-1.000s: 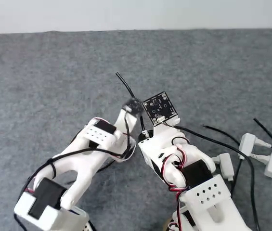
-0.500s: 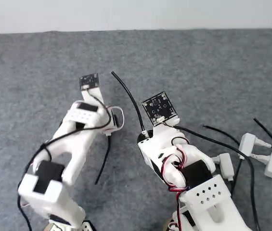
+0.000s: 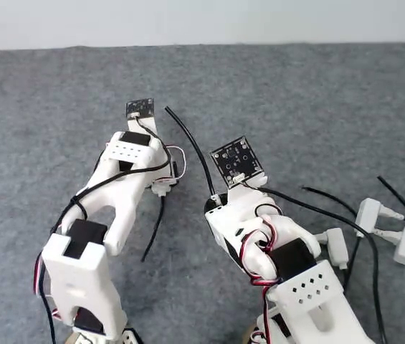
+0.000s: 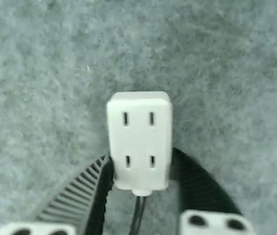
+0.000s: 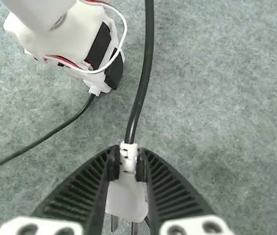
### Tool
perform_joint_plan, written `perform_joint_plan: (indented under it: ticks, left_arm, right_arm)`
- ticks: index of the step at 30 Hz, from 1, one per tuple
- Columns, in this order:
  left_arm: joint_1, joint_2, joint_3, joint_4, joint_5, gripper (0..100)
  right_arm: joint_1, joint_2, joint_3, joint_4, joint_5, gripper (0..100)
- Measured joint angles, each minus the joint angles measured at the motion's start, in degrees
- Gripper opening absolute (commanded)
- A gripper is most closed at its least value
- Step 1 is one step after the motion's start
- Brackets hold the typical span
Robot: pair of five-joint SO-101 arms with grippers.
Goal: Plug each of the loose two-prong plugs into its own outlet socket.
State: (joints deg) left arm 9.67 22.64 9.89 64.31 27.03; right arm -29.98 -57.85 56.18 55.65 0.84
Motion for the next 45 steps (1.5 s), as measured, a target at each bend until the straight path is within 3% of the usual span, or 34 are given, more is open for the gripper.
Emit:
perform_joint_plan:
  ticks: [14, 19, 24, 27, 31, 33, 37, 45]
  left_arm:
    - [0.3, -2.3, 2.3, 2.8, 0.7, 45]
    - [0.3, -10.9, 8.9, 2.8, -2.5, 45]
    - [0.2, -21.1, 19.8, -2.3, -10.0, 45]
    - [-2.6, -22.5, 24.8, -4.7, -17.7, 33]
    - [-5.7, -22.6, 25.1, -4.7, -25.3, 0]
    - [-5.7, -22.6, 25.1, -4.5, -28.9, 4]
    - [-3.7, -23.3, 26.1, -4.5, -35.2, 1]
    - [-0.1, -28.4, 30.9, -5.5, -38.3, 1]
  right_arm:
    - [0.0, 0.0, 0.0, 0.0, 0.0, 0.8]
    - [0.0, 0.0, 0.0, 0.0, 0.0, 0.8]
    - [0.0, 0.0, 0.0, 0.0, 0.0, 0.8]
    - [0.0, 0.0, 0.0, 0.0, 0.0, 0.8]
    - [0.0, -0.3, 0.0, 0.3, 0.0, 0.8]
    - [0.0, -2.0, 0.0, 1.3, 0.0, 0.8]
    - [0.0, -8.2, 2.4, 2.1, 0.0, 0.8]
    - [-1.3, -14.8, 4.4, 2.1, 0.2, 0.9]
